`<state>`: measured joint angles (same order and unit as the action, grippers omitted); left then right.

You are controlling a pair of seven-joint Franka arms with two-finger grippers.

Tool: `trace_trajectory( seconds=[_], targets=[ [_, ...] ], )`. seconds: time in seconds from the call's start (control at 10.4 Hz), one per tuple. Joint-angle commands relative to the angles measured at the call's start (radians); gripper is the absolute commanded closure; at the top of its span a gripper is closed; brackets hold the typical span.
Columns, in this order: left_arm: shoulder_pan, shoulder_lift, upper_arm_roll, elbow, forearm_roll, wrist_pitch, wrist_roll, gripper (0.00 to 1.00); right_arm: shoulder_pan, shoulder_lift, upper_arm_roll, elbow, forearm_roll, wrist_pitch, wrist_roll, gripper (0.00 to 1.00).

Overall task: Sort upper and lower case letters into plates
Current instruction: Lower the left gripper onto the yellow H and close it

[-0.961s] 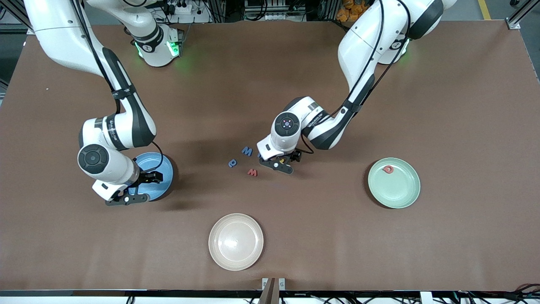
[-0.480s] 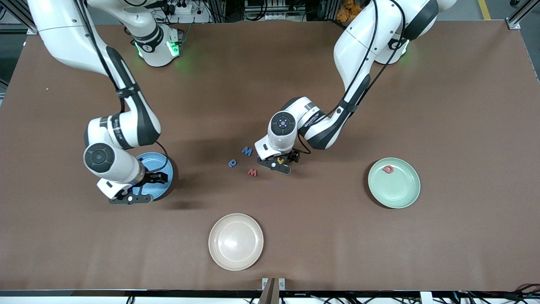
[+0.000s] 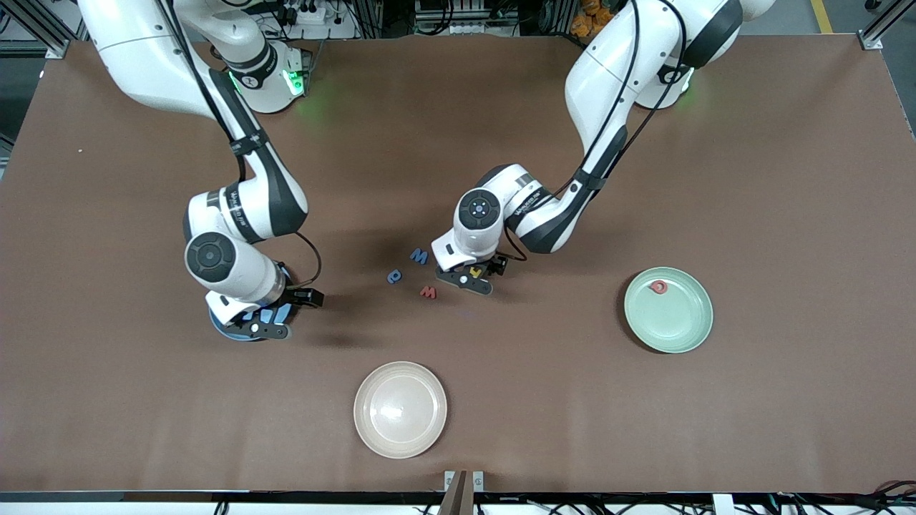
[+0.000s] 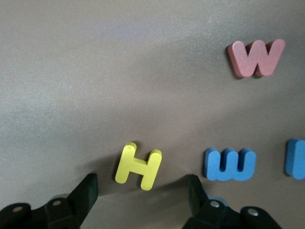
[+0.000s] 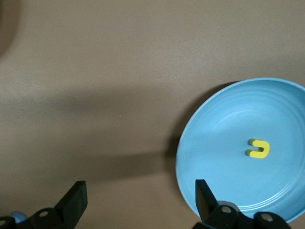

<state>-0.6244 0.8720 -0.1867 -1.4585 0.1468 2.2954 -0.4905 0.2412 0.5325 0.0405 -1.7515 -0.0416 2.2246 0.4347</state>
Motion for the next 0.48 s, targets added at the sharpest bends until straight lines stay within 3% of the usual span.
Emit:
trace_trajectory(
  seconds=[0.0, 0.38],
  targets=[
    [-0.063, 0.018, 0.062, 0.033, 0.028, 0.004, -0.042, 0.17, -0.005, -0.002, -0.001, 0.004, 0.017, 0.003, 0.016, 0.00],
    [-0.061, 0.016, 0.062, 0.033, 0.027, 0.004, -0.049, 0.22, -0.005, -0.002, -0.001, 0.004, 0.017, 0.006, 0.018, 0.00]
  ],
)
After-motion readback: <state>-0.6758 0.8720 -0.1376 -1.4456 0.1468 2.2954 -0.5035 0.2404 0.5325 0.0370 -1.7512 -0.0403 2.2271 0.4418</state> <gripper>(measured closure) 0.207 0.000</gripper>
